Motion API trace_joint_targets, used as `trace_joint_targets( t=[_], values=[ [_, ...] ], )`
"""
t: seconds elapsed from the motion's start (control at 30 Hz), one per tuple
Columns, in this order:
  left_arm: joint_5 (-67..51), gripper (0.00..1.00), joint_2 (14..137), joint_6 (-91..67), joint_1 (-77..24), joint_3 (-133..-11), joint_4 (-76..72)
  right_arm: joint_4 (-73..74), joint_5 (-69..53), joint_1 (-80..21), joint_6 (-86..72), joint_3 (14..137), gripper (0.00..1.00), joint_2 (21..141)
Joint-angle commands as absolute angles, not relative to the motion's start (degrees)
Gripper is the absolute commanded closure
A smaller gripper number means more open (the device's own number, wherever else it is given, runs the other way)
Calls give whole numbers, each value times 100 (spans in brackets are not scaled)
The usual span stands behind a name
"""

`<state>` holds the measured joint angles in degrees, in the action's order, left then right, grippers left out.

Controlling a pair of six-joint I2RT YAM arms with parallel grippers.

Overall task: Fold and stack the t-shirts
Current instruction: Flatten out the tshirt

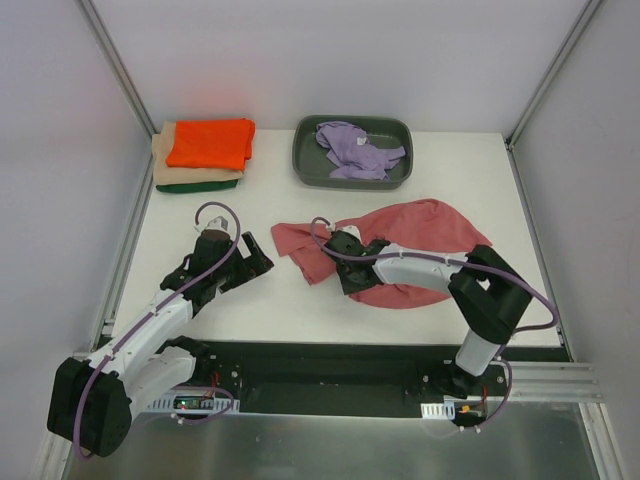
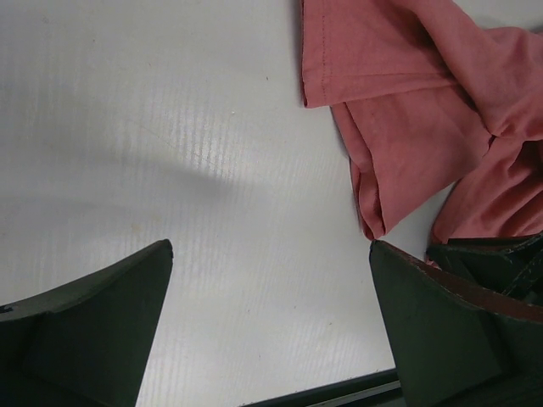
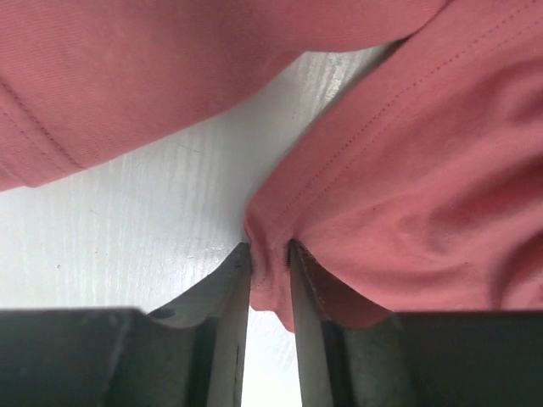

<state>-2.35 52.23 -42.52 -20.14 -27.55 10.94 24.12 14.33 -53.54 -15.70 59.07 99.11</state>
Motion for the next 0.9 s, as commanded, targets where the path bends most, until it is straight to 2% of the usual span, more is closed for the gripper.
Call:
trace_joint_targets(
  t=[0.0,0.07,0.13,0.33,0.5,0.7,0.87],
  values=[
    [-114,1,5203,-4157,-1978,-2777,993,2629,1520,-5326,-1583,5503,79,9827],
    [-123,1,5291,-4157,-1978,-2830,984,2462,1555,-5335,-1399,5336,93,9529],
    [-167,1,5492,-4131,-1978,-2918,993,2321,1696,-5326,-1345,5151,99,9064],
    [-158,1,6353,-4140,-1978,-3348,932,1916,2336,-5160,-756,4422,99,7035],
    [-483,7,7179,-4061,-1978,-3779,791,2038,2863,-4861,-501,4114,99,5285],
    [-729,11,7593,-3929,-1978,-3990,668,2829,3751,-4746,-185,4438,99,3712],
    [-826,13,7734,-3920,-1978,-3999,624,3445,4385,-4746,-62,4834,99,2902]
  ],
)
